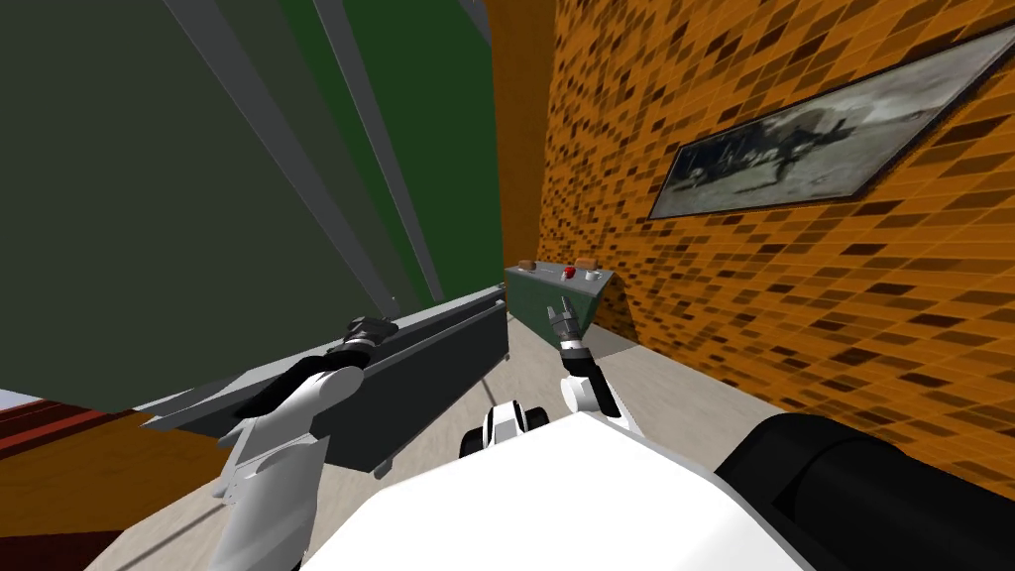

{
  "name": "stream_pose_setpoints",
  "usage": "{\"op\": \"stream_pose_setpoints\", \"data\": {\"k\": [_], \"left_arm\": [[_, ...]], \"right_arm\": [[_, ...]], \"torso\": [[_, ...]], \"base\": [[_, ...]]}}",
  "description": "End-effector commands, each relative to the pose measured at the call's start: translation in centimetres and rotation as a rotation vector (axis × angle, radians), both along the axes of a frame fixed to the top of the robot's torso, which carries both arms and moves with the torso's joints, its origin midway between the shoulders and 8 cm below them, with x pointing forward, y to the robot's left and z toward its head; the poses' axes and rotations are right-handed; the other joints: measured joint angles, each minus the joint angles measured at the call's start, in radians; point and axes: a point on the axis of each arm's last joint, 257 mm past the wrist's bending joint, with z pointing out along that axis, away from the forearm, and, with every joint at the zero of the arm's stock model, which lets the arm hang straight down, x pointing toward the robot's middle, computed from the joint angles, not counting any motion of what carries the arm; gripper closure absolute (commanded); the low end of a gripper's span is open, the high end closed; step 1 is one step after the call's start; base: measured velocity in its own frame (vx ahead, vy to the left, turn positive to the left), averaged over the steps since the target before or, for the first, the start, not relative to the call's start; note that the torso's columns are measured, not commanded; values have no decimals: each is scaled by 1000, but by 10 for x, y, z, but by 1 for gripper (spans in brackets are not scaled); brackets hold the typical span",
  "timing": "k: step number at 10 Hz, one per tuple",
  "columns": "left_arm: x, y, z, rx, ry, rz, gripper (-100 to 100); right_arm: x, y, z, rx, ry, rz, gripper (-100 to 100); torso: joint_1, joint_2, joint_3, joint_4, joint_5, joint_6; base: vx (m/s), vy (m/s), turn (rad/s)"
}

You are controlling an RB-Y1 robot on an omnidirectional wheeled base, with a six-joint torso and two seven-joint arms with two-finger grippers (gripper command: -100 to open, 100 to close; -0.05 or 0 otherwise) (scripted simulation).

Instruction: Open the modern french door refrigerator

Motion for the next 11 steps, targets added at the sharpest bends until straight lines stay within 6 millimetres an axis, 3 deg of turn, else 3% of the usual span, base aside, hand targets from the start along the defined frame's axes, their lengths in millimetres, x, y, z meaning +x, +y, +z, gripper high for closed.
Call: {"op": "stream_pose_setpoints", "data": {"k": [1, 4, 5, 7, 8, 10, 11], "left_arm": [[-11, -33, -18, -18, 32, -54, 100], [-26, -38, -7, 12, 16, -56, 100], [-32, -63, -22, -17, 39, -96, 100], [-44, -68, -9, 6, 17, -100, 100], [-52, -91, -25, -31, 46, -134, 100], [-62, -97, -8, -7, 17, -141, 100], [-70, -118, -21, -49, 41, -172, 100]], "right_arm": [[0, 0, 0, 0, 0, 0, 0], [0, 0, 0, 0, 0, 0, 0], [0, 0, 0, 0, 0, 0, 0], [0, 0, 0, 0, 0, 0, 0], [0, 0, 0, 0, 0, 0, 0], [0, 0, 0, 0, 0, 0, 0], [0, 0, 0, 0, 0, 0, 0]], "torso": [[-3, 5, 3, 4, -2, -3], [1, 7, 4, 5, -2, -4], [1, 10, 6, 6, -2, -5], [2, 4, 2, 5, -2, -5], [1, 6, 3, 5, -2, -5], [2, 6, 3, 5, -2, -5], [0, 9, 5, 6, -2, -5]], "base": [[114, 47, 229], [73, 13, 48], [77, 22, 279], [95, 18, 72], [115, 38, 271], [97, 29, 67], [144, 26, 249]]}}
